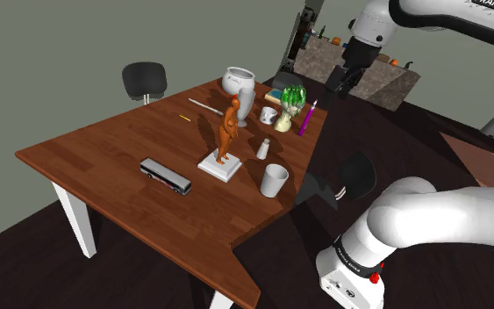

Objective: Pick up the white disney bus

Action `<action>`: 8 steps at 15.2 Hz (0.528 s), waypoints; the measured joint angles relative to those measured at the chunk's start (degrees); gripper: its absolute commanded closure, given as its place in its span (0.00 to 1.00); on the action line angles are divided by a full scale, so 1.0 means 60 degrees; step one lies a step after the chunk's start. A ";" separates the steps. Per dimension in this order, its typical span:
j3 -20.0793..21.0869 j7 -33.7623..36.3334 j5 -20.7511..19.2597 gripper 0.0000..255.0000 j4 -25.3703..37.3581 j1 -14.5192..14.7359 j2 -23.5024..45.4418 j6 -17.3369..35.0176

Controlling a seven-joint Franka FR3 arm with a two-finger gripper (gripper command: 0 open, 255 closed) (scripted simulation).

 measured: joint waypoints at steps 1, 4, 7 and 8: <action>0.0000 0.0000 0.0000 0.00 0.0000 0.0000 0.0000 0.0000; 0.0162 0.0150 0.0125 0.00 -0.0270 0.0101 0.0288 0.0509; 0.0392 0.0363 0.0284 0.00 -0.0546 0.0241 0.0892 0.1331; 0.0489 0.0454 0.0344 0.00 -0.0641 0.0295 0.1080 0.1596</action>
